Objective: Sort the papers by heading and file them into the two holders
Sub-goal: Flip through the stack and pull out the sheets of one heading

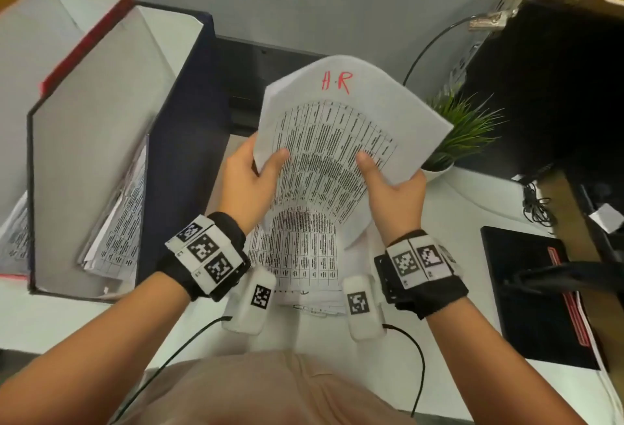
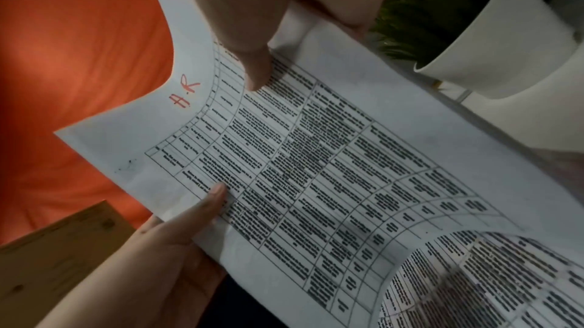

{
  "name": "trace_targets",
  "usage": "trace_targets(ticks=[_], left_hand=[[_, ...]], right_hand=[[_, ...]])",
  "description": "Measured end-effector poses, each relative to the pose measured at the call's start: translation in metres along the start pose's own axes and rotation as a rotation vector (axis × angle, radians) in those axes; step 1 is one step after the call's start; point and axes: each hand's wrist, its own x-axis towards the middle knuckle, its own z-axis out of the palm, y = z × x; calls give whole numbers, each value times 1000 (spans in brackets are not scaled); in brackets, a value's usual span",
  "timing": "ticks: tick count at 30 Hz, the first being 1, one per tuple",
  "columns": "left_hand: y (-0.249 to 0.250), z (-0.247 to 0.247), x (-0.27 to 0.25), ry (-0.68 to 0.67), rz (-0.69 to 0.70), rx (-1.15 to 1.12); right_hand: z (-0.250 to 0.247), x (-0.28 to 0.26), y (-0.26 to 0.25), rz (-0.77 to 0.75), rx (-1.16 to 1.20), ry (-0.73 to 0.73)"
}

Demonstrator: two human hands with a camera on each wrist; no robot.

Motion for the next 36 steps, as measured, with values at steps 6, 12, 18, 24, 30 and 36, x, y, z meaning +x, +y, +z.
trace_targets(ticks=[6,12,18,24,30,36], left_hand=[[-27,6,-14,-79,-164,95],[-20,1,-11,16,-221,151],[45,-52,12,5,-145,200],[102,-163,31,35,-244,367],[123,-265,35,103,-415,547],[98,-326,42,233,-639,763]], right_hand=[[0,-18,25,88,-106,-37],[5,-17,27,111,-102,-17],[16,-4,-3,-31,-90,-219],[8,-7,17,44,-240,-362],[-23,-8,62,93,-475,-272],[-48,-7,94,170,-836,-198]])
